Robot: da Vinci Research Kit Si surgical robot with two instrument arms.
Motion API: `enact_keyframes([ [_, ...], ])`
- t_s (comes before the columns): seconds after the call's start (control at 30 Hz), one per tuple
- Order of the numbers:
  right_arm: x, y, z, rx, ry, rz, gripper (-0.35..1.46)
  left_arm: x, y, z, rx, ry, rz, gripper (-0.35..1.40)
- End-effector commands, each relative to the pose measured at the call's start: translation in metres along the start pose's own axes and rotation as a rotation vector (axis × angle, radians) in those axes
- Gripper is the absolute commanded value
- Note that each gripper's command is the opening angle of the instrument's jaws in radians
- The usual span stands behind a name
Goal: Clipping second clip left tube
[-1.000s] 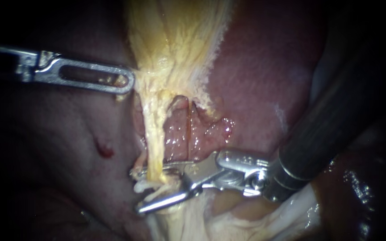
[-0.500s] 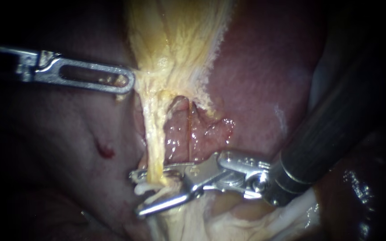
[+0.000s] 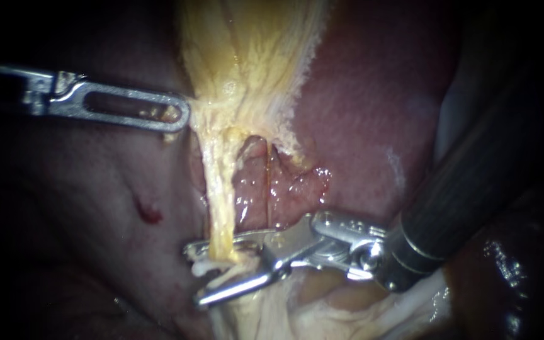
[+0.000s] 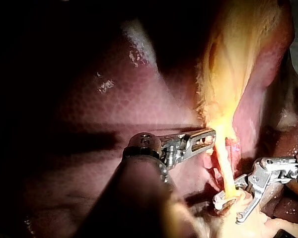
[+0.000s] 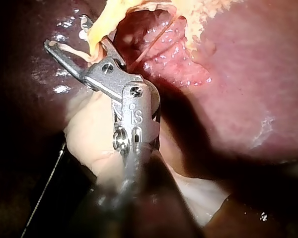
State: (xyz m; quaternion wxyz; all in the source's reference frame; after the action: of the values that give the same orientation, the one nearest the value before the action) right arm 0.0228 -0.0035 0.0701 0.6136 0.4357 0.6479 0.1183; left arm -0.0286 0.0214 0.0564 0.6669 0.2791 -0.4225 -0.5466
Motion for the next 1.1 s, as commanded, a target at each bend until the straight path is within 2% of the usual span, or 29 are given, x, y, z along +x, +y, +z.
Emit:
enact_keyframes([
  [0.03,-0.0001,0.0000,-0.0001,0.000,-0.001,0.000,0.36,0.0000,0.0000,0.0000,0.000,0.000,0.000,-0.35],
  [0.27,-0.0001,-0.0001,-0.0008,0.003,-0.002,0.003,0.07,0.0000,0.0001,0.0001,0.000,0.000,0.000,-0.35],
  [0.37,-0.0001,-0.0002,-0.0009,0.004,-0.002,0.004,-0.12,0.0000,0.0001,0.0001,0.000,0.000,0.000,-0.35],
  [0.6,0.0000,-0.0002,-0.0010,0.004,-0.002,0.005,-0.35,0.0000,0.0001,0.0001,0.000,0.000,0.000,-0.35],
  [1.1,-0.0004,0.0001,-0.0011,0.008,0.002,0.008,-0.35,0.0000,0.0001,0.0001,-0.002,-0.002,0.000,-0.35],
])
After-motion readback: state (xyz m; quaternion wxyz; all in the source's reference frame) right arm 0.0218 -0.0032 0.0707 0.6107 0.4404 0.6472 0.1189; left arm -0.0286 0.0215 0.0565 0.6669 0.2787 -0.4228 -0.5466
